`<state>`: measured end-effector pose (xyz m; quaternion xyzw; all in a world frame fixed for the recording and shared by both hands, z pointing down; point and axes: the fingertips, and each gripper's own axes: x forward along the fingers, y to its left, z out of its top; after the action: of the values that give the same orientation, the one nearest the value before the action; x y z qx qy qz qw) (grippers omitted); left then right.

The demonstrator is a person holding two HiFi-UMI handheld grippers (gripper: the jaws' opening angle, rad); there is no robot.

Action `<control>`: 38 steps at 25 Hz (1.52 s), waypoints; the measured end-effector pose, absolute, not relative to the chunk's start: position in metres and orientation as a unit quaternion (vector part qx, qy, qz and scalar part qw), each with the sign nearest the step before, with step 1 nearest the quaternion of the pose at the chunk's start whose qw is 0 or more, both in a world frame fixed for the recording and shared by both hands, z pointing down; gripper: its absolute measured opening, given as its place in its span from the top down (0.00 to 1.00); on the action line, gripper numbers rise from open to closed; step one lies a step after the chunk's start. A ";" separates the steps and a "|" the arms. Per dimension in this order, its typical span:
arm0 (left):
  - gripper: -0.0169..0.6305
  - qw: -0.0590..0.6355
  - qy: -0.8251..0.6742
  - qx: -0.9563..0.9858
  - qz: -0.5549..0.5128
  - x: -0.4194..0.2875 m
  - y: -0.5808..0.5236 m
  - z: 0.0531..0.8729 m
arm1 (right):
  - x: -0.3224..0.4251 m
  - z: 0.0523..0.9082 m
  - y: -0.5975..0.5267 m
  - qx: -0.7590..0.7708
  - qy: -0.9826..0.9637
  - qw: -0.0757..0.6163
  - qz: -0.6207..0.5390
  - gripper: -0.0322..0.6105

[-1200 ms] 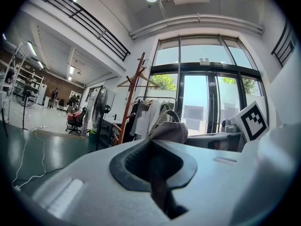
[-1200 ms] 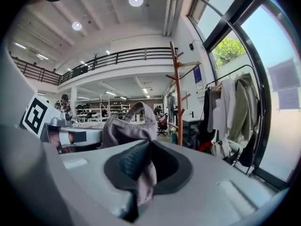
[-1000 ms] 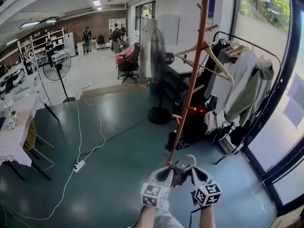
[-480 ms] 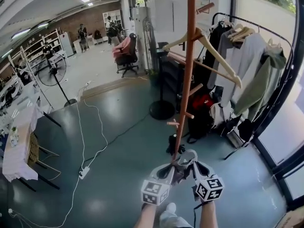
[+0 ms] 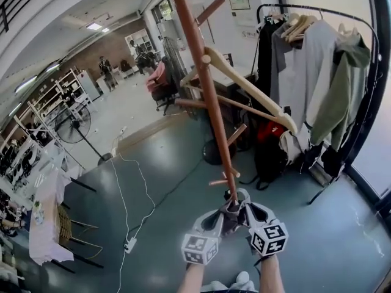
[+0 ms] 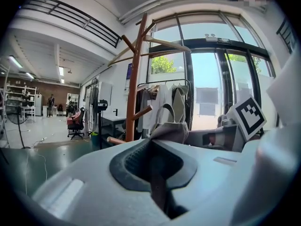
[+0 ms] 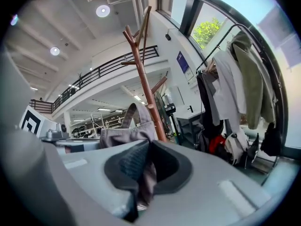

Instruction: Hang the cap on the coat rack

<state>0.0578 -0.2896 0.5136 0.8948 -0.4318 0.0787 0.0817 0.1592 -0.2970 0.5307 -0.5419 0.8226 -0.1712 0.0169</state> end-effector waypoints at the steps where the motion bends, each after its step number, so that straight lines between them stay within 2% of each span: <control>1: 0.95 0.082 -0.432 0.895 0.075 0.060 -0.294 0.514 | 0.163 0.531 -0.302 -0.541 0.823 0.018 -0.171 0.92; 18: 0.95 0.091 -0.420 0.902 0.034 0.062 -0.360 0.510 | 0.165 0.522 -0.375 -0.548 0.824 0.000 -0.145 0.92; 38: 0.95 0.134 -0.392 0.905 0.099 0.057 -0.403 0.566 | 0.147 0.573 -0.423 -0.560 0.803 -0.023 -0.204 0.92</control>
<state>0.0569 -0.4033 0.5663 0.9049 -0.3918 0.0987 0.1337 0.1471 -0.4233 0.5734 -0.5595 0.8029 -0.2044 -0.0229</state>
